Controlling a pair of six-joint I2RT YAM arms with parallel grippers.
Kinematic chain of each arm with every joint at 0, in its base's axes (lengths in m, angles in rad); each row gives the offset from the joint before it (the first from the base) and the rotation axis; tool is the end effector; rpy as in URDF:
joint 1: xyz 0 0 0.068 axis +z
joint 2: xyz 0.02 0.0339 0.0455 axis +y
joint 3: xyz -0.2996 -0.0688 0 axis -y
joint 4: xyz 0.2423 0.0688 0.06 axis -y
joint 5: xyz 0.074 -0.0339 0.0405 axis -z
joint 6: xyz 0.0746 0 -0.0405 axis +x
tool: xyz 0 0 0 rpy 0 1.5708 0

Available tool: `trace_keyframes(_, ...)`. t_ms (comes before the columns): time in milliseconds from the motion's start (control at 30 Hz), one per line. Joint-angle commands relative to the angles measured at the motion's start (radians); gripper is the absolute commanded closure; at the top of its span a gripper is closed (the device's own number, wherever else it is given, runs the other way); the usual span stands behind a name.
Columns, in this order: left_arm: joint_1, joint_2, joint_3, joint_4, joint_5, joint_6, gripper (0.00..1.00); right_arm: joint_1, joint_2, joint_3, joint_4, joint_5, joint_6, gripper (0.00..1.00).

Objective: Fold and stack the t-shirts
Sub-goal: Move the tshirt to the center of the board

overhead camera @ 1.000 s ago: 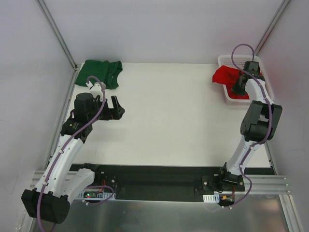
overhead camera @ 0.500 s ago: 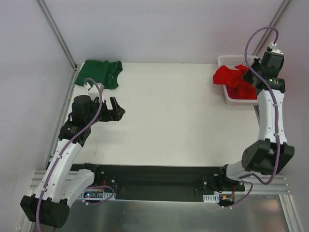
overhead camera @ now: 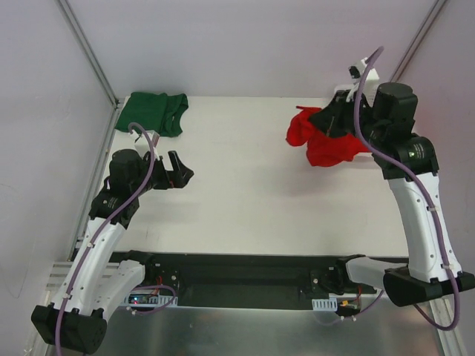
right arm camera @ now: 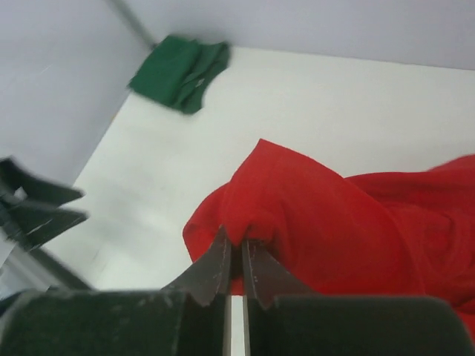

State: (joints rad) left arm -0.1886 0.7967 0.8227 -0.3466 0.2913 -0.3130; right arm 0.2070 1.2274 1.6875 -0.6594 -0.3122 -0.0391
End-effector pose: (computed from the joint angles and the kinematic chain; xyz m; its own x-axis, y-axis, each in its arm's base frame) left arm 0.1819 -0.0565 0.3482 -0.4322 -0.2178 -0.8751 0.3303 0.8647 -0.3783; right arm 0.2416 0.0742 0.5283 -0.1744 -0.0746 -0.9818 -0.4974 0.8672 0.0224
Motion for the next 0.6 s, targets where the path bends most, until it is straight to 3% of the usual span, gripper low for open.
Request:
trace_keyframes(0,0.001,-0.034,-0.017,0.028,0.037,-0.034,0.01,0.136,-0.069,0.031,-0.043,-0.117,-0.021,0.99)
trace_keyframes(333,0.001,-0.071,-0.042,0.029,0.037,-0.069,0.01,0.412,-0.094,0.072,-0.081,-0.252,-0.018,0.99)
trace_keyframes(433,0.001,-0.083,-0.043,0.029,0.037,-0.074,0.01,0.437,-0.098,0.068,-0.072,-0.248,-0.030,0.99)
trace_keyframes(533,0.001,-0.094,-0.050,0.028,0.034,-0.078,0.01,0.437,-0.126,0.025,-0.080,-0.099,-0.044,0.99)
trace_keyframes(567,0.003,-0.096,-0.053,0.028,0.035,-0.080,0.01,0.437,-0.128,0.017,-0.094,0.039,-0.060,0.99)
